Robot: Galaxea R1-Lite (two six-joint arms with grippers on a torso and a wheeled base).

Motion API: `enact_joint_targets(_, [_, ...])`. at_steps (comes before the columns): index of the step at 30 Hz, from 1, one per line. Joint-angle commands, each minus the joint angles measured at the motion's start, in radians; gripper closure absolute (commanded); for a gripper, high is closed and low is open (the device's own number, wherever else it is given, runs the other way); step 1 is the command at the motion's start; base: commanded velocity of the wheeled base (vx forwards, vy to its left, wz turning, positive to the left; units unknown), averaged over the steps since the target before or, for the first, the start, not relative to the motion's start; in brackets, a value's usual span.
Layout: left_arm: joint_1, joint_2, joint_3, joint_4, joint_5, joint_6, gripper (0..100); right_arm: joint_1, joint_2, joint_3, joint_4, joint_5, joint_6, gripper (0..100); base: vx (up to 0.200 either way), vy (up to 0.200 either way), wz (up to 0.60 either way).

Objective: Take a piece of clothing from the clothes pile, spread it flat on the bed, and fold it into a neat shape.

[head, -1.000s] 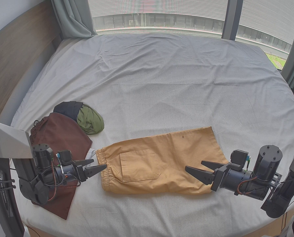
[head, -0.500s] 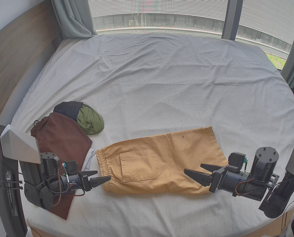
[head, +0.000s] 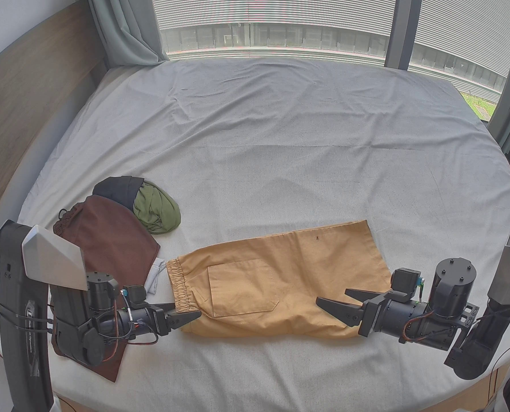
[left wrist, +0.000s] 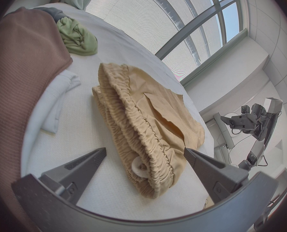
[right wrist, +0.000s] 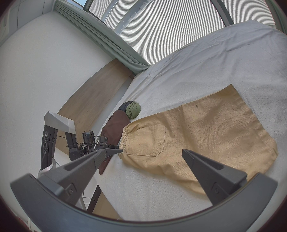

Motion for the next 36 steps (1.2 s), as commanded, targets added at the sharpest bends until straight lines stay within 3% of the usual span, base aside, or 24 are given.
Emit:
enact_joint_targets(1, [-0.021, 0.049, -0.02, -0.001, 0.001, -0.012, 0, 0.006, 0.009, -0.001, 0.0, 0.0, 0.0, 0, 0.0, 0.0, 0.0])
enact_joint_targets(9, [-0.057, 0.042, -0.044, -0.001, 0.041, -0.183, 0, 0.007, 0.017, -0.001, 0.0, 0.0, 0.001, 0, 0.0, 0.0, 0.0])
enact_joint_targets(15, [-0.073, 0.042, -0.058, -0.002, 0.054, -0.213, 0, 0.004, 0.017, -0.001, 0.0, 0.0, 0.001, 0, 0.0, 0.0, 0.0])
enact_joint_targets(21, [-0.096, 0.046, -0.069, -0.002, 0.13, -0.218, 0, 0.001, 0.017, -0.003, 0.0, 0.0, 0.001, 0, 0.0, 0.0, 0.0])
enact_joint_targets(29, [-0.099, 0.041, -0.076, -0.004, 0.139, -0.238, 0, 0.001, 0.017, -0.001, 0.0, 0.0, 0.001, 0, 0.0, 0.0, 0.0])
enact_joint_targets(30, [-0.099, 0.041, -0.076, -0.004, 0.142, -0.238, 100, 0.001, 0.017, -0.001, 0.0, 0.0, 0.001, 0, 0.0, 0.0, 0.0])
enact_joint_targets(36, [-0.094, 0.012, -0.078, -0.004, 0.143, -0.238, 100, -0.001, 0.023, -0.001, 0.0, 0.0, 0.001, 0, 0.0, 0.0, 0.0])
